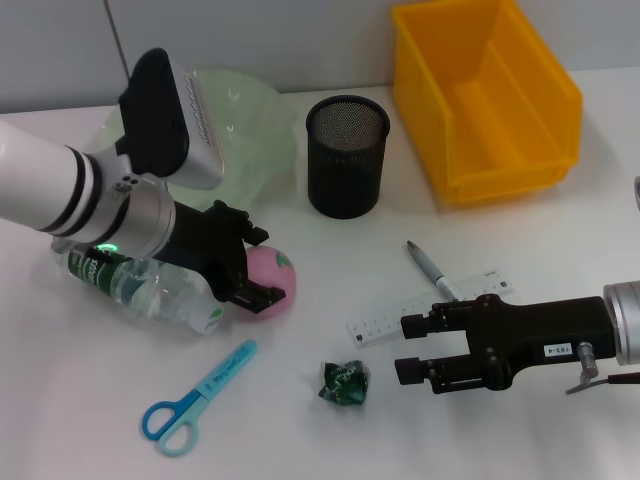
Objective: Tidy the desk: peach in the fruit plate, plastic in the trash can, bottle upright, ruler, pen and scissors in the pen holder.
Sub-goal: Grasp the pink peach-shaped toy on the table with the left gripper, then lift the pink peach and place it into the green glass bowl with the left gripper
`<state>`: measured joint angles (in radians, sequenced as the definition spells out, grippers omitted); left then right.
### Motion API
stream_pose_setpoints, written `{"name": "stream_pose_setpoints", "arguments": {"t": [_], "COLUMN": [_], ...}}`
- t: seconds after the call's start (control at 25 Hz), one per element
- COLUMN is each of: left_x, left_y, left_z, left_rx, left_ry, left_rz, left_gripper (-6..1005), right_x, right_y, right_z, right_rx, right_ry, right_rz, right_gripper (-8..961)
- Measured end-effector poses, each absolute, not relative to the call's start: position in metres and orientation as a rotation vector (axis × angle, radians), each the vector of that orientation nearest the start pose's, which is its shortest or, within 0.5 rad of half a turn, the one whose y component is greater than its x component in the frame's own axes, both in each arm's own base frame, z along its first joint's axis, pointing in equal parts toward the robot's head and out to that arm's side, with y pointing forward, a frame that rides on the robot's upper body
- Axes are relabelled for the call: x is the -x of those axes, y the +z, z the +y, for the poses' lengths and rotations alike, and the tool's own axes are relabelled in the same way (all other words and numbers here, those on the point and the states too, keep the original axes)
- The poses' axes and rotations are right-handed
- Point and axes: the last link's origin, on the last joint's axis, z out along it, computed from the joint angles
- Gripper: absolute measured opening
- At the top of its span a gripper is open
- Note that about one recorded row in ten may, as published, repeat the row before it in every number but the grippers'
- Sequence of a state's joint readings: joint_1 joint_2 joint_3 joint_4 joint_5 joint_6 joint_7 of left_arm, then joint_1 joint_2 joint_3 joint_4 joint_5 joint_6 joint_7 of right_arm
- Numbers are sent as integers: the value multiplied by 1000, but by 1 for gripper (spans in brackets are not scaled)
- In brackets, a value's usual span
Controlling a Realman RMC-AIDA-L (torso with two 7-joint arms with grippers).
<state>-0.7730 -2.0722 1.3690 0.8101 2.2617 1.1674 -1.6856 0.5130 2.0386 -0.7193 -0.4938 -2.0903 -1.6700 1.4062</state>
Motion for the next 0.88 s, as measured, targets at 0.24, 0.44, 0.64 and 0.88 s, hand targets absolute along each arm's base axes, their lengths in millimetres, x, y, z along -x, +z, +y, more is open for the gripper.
{"name": "stream_pose_setpoints", "arguments": {"t": [0.24,0.44,0.64,0.88], "left_x": [188,188,184,176], "left_y": [-68,-68,-66,-43], "left_z": [391,390,388,384], "left_rx": [2915,2915,2929,2961], "left_ry": [302,295,257,60], "left_rz": [-61,-88,-103,-195], "left_gripper": [751,740,594,491], "right_x": [-280,-281,-281,-282], "right_y": [-20,-20,-20,-20], "right_z": [288,289,289,289], "right_rx": [2913,2912,2914,2913], "right_ry": [701,699,692,688], "right_rz": [857,859,858,859], "right_gripper": [708,709,710,710]}}
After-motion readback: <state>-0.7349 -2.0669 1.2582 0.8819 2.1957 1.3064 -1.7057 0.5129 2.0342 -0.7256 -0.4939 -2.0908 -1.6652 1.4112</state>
